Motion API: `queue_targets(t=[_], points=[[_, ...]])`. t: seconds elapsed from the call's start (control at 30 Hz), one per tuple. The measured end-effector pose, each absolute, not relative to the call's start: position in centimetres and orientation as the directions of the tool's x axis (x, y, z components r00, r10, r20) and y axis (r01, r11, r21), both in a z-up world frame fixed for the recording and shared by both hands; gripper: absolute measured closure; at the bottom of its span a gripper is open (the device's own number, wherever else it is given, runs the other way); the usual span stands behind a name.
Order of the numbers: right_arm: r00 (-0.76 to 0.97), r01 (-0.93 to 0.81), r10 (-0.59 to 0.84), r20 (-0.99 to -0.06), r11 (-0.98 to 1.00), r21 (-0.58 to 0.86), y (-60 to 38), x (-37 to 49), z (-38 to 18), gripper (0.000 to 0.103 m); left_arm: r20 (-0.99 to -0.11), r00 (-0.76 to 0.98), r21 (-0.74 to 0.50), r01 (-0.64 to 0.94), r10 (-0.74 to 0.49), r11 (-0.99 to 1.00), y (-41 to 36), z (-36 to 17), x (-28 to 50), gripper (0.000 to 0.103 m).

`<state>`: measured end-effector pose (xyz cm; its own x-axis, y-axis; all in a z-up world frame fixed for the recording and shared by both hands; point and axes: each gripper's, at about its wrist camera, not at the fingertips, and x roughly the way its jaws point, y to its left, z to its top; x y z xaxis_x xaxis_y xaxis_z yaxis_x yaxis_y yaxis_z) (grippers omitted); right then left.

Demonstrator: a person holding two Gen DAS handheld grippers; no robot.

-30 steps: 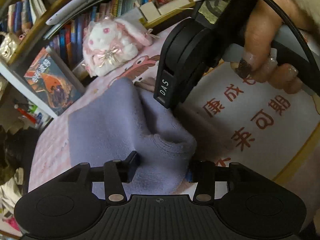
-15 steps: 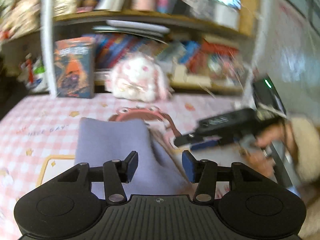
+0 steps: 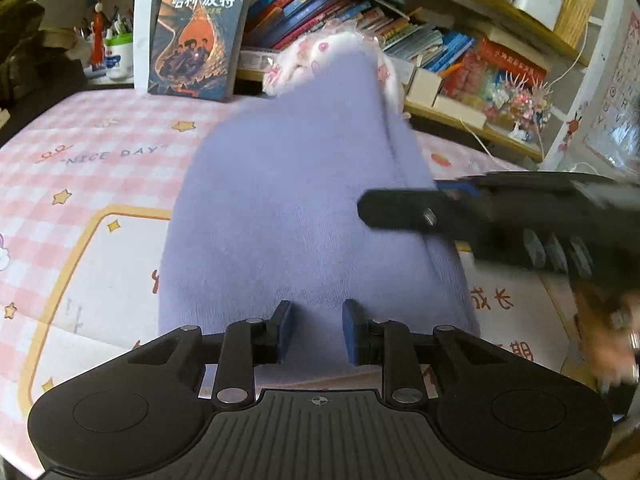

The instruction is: Fold clothes

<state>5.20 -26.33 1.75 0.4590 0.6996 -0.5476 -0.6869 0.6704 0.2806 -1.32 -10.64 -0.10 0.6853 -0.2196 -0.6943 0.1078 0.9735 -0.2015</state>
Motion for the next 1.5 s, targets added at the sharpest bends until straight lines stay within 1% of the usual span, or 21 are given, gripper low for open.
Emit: queue_targets(t=[0.03, 0.13, 0.17, 0.2, 0.23, 0.3, 0.43, 0.53, 0.57, 0.6, 0.63, 0.67, 0.87, 0.93, 1.03, 1.13, 1.17, 1.3, 1.37, 1.47, 1.5], points=[[0.481, -0.733, 0.708, -0.516, 0.648, 0.206, -26.1, 3.6, 2.1, 0.089, -0.709, 0.672, -0.189, 0.111, -0.214, 0.976, -10.8, -0.4, -1.3, 0.078], [0.533, -0.648, 0.597, -0.599, 0.744, 0.165, -25.7, 4.0, 0.0, 0.089, -0.725, 0.657, -0.166, 0.123, -0.206, 0.978, -11.3, -0.8, -1.1, 0.074], [0.515, -0.585, 0.545, -0.661, 0.788, 0.193, -25.9, 5.2, -1.4, 0.087, -0.727, 0.655, -0.161, 0.128, -0.205, 0.979, -11.5, -0.7, -1.2, 0.073], [0.486, -0.53, 0.547, -0.682, 0.805, 0.267, -26.6, 6.3, -2.4, 0.085, -0.729, 0.653, -0.155, 0.132, -0.203, 0.979, -11.7, -0.5, -1.3, 0.073], [0.461, -0.48, 0.573, -0.678, 0.803, 0.353, -27.5, 7.3, -3.0, 0.085, -0.729, 0.654, -0.146, 0.14, -0.202, 0.979, -11.8, -0.3, -1.4, 0.072], [0.428, -0.437, 0.601, -0.675, 0.792, 0.427, -28.3, 8.0, -3.2, 0.082, -0.723, 0.662, -0.132, 0.148, -0.198, 0.98, -11.7, 0.3, -1.6, 0.072], [0.423, -0.392, 0.635, -0.646, 0.771, 0.502, -29.4, 7.2, -2.9, 0.056, -0.662, 0.729, -0.144, 0.104, -0.173, 0.984, -9.9, 2.2, -2.1, 0.071], [0.375, -0.375, 0.684, -0.626, 0.73, 0.572, -30.2, 6.9, -2.8, 0.048, -0.668, 0.731, -0.142, 0.055, -0.137, 0.988, -8.7, 2.1, -1.6, 0.072], [0.373, -0.378, 0.676, -0.636, 0.736, 0.561, -30.1, 6.8, -2.9, 0.05, -0.686, 0.716, -0.134, 0.048, -0.128, 0.99, -8.6, 1.6, -1.3, 0.072], [0.378, -0.384, 0.66, -0.649, 0.749, 0.539, -29.8, 6.8, -2.9, 0.056, -0.704, 0.7, -0.125, 0.042, -0.118, 0.991, -8.6, 1.1, -1.0, 0.072], [0.39, -0.402, 0.638, -0.664, 0.766, 0.501, -29.4, 6.5, -2.6, 0.079, -0.707, 0.698, -0.117, 0.043, -0.114, 0.992, -8.6, 0.8, -0.9, 0.072], [0.406, -0.435, 0.626, -0.666, 0.773, 0.462, -29.1, 6.1, -2.2, 0.084, -0.709, 0.697, -0.117, 0.037, -0.11, 0.992, -8.6, 0.6, -0.8, 0.072], [0.526, -0.598, 0.583, -0.619, 0.771, 0.218, -27.3, 2.6, -0.3, 0.086, -0.716, 0.688, -0.134, 0.032, -0.119, 0.99, -8.5, 0.3, -0.8, 0.072], [0.482, -0.543, 0.544, -0.687, 0.801, 0.253, -27.2, 3.7, -2.2, 0.084, -0.716, 0.688, -0.135, 0.032, -0.119, 0.99, -8.5, 0.3, -0.9, 0.071], [0.464, -0.518, 0.558, -0.688, 0.801, 0.301, -27.6, 4.1, -2.3, 0.083, -0.713, 0.693, -0.122, 0.03, -0.109, 0.992, -8.7, 0.6, -1.0, 0.071], [0.465, -0.513, 0.564, -0.682, 0.8, 0.312, -27.9, 3.8, -1.8, 0.074, -0.694, 0.713, -0.114, 0.032, -0.102, 0.993, -9.0, 1.4, -1.5, 0.071], [0.469, -0.51, 0.567, -0.677, 0.8, 0.317, -28.2, 3.6, -1.7, 0.067, -0.687, 0.72, -0.115, 0.031, -0.102, 0.993, -9.0, 1.6, -1.6, 0.071], [0.487, -0.498, 0.574, -0.659, 0.802, 0.33, -29.5, 3.0, -1.0, 0.057, -0.664, 0.742, -0.119, 0.012, -0.089, 0.993, -9.1, 2.5, -2.0, 0.071], [0.494, -0.488, 0.569, -0.657, 0.807, 0.332, -29.9, 3.0, -0.7, 0.047, -0.653, 0.753, -0.121, 0.001, -0.08, 0.993, -9.2, 2.9, -2.2, 0.068], [0.504, -0.479, 0.561, -0.657, 0.815, 0.328, -30.5, 2.8, -0.4, 0.036, -0.64, 0.766, -0.111, -0.012, -0.062, 0.994, -9.6, 3.3, -2.8, 0.047], [0.504, -0.479, 0.56, -0.658, 0.815, 0.328, -30.7, 2.7, -0.4, 0.034, -0.636, 0.77, -0.107, -0.016, -0.056, 0.994, -9.7, 3.5, -2.9, 0.038]])
